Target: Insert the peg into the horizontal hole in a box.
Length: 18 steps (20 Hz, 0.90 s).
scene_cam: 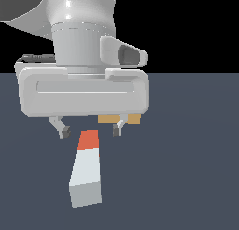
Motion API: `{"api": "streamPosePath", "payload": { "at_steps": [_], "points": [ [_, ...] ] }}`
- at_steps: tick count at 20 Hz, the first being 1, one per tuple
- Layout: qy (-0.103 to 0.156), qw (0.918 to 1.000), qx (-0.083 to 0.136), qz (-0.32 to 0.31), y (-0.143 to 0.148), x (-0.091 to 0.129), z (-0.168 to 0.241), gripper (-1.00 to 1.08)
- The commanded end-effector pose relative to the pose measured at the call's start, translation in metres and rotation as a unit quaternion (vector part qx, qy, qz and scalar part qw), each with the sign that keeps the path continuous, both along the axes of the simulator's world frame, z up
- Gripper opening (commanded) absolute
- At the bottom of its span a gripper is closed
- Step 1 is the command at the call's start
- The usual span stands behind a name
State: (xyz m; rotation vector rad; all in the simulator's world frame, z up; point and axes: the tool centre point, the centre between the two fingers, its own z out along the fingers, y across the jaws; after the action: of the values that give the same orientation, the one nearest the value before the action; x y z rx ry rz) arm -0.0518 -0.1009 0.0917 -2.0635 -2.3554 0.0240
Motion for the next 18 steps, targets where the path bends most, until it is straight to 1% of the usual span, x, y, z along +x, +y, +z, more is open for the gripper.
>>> {"api": "streamPosePath", "payload": {
  "at_steps": [1, 5, 9, 18],
  "points": [
    [-0.003, 0.9999, 0.001, 0.01, -0.012, -0.003, -0.007, 1.0],
    [-0.007, 0.9998, 0.002, 0.021, -0.026, -0.005, -0.015, 1.0],
    [-0.009, 0.9996, 0.002, 0.027, -0.034, -0.006, -0.019, 1.0],
    [-0.009, 0.9996, 0.003, 0.028, -0.036, -0.005, -0.02, 1.0]
  ]
}}
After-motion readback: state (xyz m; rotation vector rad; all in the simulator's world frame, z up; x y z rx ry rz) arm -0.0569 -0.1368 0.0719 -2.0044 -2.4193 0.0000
